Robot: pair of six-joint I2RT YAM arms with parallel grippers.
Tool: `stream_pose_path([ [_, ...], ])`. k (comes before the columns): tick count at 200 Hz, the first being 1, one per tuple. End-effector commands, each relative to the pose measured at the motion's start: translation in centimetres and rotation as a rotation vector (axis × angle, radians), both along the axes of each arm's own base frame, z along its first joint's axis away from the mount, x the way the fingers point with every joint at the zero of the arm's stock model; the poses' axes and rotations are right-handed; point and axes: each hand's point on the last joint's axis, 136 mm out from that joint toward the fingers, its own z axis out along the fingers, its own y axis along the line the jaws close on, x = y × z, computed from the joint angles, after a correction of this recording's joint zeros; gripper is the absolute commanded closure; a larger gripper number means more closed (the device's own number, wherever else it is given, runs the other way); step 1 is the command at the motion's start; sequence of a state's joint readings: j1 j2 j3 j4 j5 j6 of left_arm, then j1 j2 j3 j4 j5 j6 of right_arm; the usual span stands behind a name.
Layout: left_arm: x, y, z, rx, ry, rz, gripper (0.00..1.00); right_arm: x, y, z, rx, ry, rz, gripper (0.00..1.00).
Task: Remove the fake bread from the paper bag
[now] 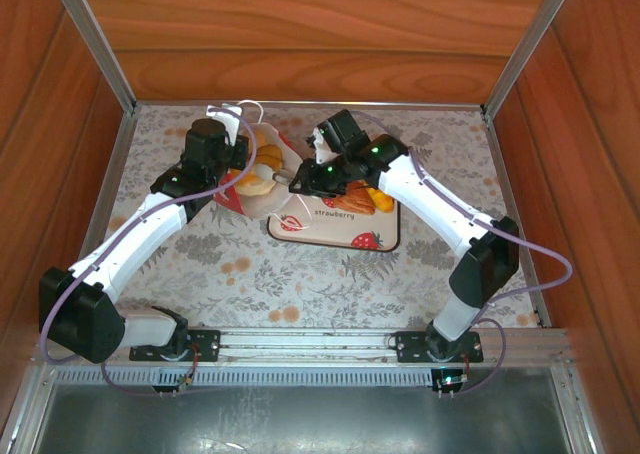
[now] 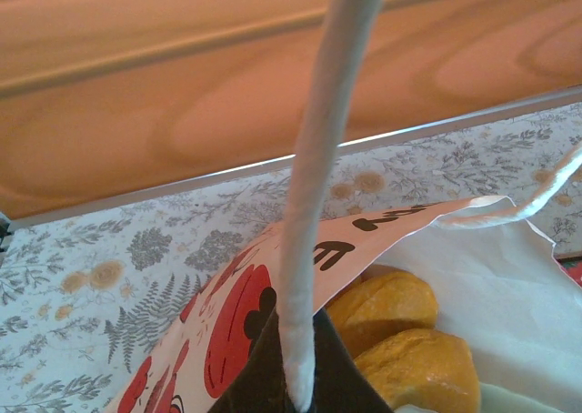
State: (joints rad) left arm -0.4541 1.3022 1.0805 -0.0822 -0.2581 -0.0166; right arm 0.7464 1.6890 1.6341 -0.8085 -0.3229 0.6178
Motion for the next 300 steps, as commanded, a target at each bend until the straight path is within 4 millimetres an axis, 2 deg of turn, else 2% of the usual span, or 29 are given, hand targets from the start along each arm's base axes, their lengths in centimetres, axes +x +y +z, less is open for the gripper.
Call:
stream_pose_path([
  [1,0.4,-0.3,1.0,-0.008,-0.032,0.006,1.00,-0.5,-0.6,4.3,0.055,-0.116,0.024,0.83],
  [128,1.7,-0.4,0.4,0.007,-0.015,0.039,1.00,-3.0,-5.5,8.9,0.033,-0.232,-0.045,0.83],
  [223,2.0,-0.9,-0.1,0.000,-0.001,0.027,1.00,-5.1,-9.5,13.4,0.074,-0.362,-0.119,0.83],
  [252,2.0,-0.8,-0.2,0.004,-0.001,0.030,1.00,-5.4,-11.2,14.5,0.055,-0.406,-0.159,0.83],
  [300,1.6,-0.5,0.1,0.009,-0.011,0.033,1.00,-6.0,-15.4,15.6,-0.029,-0.463,-0.278,0.82],
])
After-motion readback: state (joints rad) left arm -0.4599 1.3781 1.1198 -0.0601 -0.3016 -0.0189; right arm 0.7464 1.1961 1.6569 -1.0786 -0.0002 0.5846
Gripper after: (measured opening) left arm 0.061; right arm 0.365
